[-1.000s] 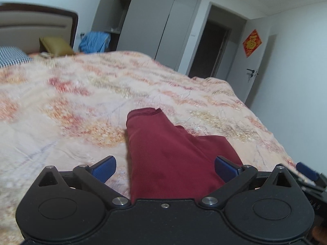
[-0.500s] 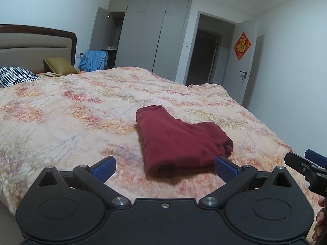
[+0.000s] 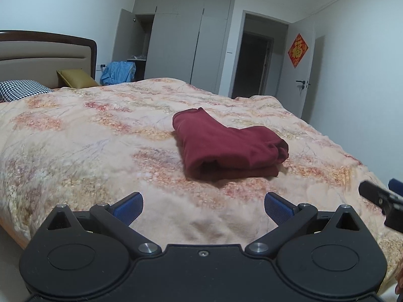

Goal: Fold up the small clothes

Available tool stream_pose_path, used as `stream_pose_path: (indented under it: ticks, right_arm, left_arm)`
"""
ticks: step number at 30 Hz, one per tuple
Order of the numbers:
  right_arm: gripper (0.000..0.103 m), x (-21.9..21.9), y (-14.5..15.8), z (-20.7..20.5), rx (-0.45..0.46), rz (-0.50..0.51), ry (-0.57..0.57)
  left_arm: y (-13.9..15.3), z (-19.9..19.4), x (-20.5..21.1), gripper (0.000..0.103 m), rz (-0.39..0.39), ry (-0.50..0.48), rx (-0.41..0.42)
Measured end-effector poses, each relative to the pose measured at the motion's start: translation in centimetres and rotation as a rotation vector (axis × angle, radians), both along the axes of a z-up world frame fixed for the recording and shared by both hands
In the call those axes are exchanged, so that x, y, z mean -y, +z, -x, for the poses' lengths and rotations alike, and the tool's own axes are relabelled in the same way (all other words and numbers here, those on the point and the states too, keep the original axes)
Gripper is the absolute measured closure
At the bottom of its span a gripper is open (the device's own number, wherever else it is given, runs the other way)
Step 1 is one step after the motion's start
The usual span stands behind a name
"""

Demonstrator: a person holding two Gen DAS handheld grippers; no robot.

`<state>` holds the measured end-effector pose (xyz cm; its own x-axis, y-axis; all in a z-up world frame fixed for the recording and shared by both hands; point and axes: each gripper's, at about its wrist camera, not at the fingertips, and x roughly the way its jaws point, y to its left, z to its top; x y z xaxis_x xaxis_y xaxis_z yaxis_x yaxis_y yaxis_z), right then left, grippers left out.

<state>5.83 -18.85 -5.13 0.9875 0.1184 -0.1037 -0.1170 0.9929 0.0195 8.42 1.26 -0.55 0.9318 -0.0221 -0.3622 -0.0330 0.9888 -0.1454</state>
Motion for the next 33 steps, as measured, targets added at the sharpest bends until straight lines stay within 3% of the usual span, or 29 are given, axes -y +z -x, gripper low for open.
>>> stream_pose_path:
  ticks: [13,33]
  right_arm:
    - [0.0,0.4,-2.3,0.1,-0.034,-0.02,-0.044]
    - [0.0,0.4,-2.5,0.1,-0.04,-0.018,-0.049]
  left_arm:
    - [-1.6,-0.2,0.0,0.001,0.011,0.014,-0.041]
    - [-1.7,-0.2,-0.1,0.001,0.017,0.019,-0.043]
